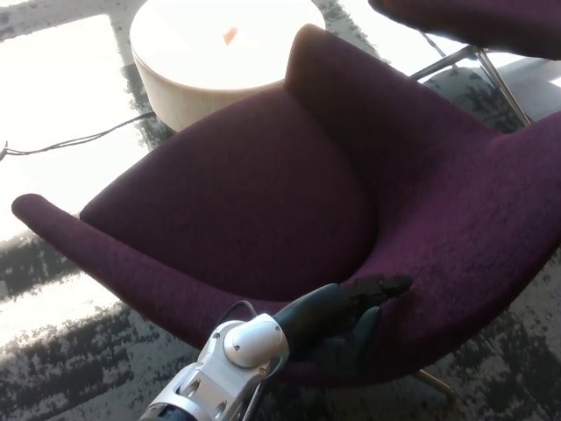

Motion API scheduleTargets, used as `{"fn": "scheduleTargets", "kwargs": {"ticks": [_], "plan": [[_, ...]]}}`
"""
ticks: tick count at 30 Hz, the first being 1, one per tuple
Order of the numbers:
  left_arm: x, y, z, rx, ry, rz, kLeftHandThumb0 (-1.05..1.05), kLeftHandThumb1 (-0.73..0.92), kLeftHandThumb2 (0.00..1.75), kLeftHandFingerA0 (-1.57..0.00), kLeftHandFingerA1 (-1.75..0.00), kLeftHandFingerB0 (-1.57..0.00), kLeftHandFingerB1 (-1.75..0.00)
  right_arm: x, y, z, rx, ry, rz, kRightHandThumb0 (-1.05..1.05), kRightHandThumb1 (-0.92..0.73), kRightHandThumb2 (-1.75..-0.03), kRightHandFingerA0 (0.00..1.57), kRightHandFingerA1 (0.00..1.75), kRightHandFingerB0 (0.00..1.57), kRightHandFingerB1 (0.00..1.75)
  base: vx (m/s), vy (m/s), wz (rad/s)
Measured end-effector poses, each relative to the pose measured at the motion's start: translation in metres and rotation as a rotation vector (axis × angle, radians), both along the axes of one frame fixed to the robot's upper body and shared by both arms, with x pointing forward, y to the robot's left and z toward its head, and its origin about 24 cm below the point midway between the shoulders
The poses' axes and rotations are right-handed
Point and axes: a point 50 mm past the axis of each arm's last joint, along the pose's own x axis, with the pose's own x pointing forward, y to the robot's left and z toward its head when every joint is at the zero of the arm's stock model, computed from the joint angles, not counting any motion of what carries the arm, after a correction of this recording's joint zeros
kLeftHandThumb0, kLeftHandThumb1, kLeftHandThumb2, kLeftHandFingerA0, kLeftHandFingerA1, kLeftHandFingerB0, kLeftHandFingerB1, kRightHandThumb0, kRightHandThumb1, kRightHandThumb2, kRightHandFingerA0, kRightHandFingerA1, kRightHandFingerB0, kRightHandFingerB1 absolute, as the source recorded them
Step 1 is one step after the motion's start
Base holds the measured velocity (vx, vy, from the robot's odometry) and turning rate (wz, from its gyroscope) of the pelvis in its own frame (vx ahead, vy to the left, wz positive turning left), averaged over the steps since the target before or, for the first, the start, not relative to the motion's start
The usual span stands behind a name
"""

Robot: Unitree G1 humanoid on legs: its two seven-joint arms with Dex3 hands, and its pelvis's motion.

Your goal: The robot stands in front of a sofa and uses its left hand to push the left side of the sofa

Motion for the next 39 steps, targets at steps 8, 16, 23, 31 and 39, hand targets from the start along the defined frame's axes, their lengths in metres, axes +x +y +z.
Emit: {"fn": "scheduleTargets", "kwargs": {"ticks": [8,16,23,31,39], "plan": [[-0.001,-0.002,0.002,0.023,-0.003,-0.009,-1.05,0.90,1.27,0.00,-0.05,0.00,-0.01,0.000,0.000,0.000,-0.001,-0.001,0.002,-0.68,-0.89,-0.65,0.55,0.41,0.47,0.37,0.00,0.000,0.00],[-0.003,0.003,0.000,0.030,-0.010,-0.004,-1.05,0.91,1.25,0.00,-0.08,0.00,-0.07,0.003,0.000,0.001,0.001,-0.006,0.002,-0.68,-0.89,-0.67,0.55,0.41,0.50,0.38,0.00,0.000,0.00],[-0.003,0.016,-0.002,0.039,-0.023,0.012,-0.84,0.79,1.20,0.00,-0.31,-0.04,-0.29,0.004,0.000,0.002,0.008,-0.010,-0.003,-0.68,-0.86,-0.66,0.58,0.42,0.52,0.39,0.00,0.000,0.00],[-0.002,0.038,-0.003,0.064,-0.041,0.021,-0.95,0.87,1.25,0.00,-0.14,0.00,-0.11,0.005,0.000,0.001,0.021,-0.008,-0.008,-0.67,-0.85,-0.66,0.57,0.42,0.53,0.39,0.00,0.000,0.00],[0.001,0.060,-0.004,0.081,-0.037,0.055,-1.05,0.89,1.27,0.00,-0.07,0.00,-0.03,0.005,0.001,0.001,0.019,-0.008,-0.003,-0.68,-0.85,-0.66,0.57,0.43,0.54,0.40,0.00,0.000,0.00]]}}
